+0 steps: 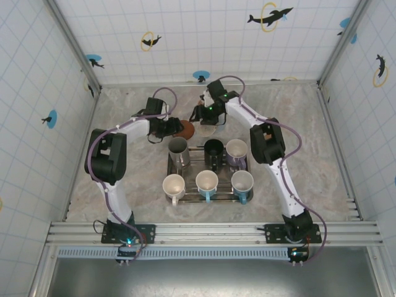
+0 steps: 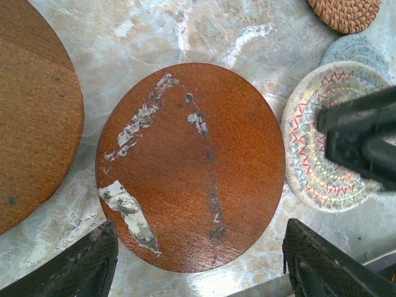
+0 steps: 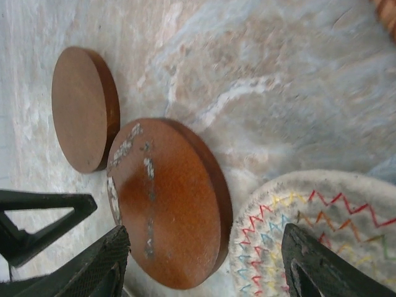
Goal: Place the cup by the coaster
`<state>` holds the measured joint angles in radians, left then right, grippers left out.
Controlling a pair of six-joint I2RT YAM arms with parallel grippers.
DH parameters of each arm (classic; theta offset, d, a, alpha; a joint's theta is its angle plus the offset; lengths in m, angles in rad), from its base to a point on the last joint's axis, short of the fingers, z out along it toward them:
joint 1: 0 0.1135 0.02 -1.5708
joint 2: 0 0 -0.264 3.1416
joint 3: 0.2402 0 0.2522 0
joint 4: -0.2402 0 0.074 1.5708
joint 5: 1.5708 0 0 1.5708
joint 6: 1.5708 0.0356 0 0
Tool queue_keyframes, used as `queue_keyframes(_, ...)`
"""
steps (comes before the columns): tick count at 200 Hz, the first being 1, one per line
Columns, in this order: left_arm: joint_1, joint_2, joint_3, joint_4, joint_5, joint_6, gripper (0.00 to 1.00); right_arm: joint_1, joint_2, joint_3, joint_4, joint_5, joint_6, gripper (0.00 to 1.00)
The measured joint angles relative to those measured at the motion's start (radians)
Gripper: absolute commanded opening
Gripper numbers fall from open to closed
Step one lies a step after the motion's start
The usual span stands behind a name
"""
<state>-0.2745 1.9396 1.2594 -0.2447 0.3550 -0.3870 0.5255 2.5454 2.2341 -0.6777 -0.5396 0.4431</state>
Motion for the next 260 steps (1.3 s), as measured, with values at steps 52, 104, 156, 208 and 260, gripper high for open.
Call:
queue_keyframes(52, 0.0, -0.008, 0.0, -0.007, -0.016, 0.0, 0.71, 0.024, -0.053, -0.064, -0.014, -0.007, -0.025, 0.67)
queue_keyframes(104, -0.002, -0.025, -0.001, -0.021, -0.031, 0.0, 0.71, 0.042, -0.054, -0.094, -0.016, -0.015, -0.029, 0.67)
queue_keyframes(156, -0.002, -0.024, -0.002, -0.039, -0.032, 0.001, 0.71, 0.063, -0.054, -0.095, -0.006, -0.043, -0.017, 0.67)
queue_keyframes(208, -0.002, -0.002, -0.002, -0.038, -0.034, 0.001, 0.71, 0.066, -0.054, -0.095, -0.001, -0.056, -0.008, 0.66)
queue_keyframes(260, -0.002, 0.02, -0.005, -0.037, -0.03, 0.0, 0.71, 0.069, -0.054, -0.095, 0.013, -0.064, 0.005, 0.66)
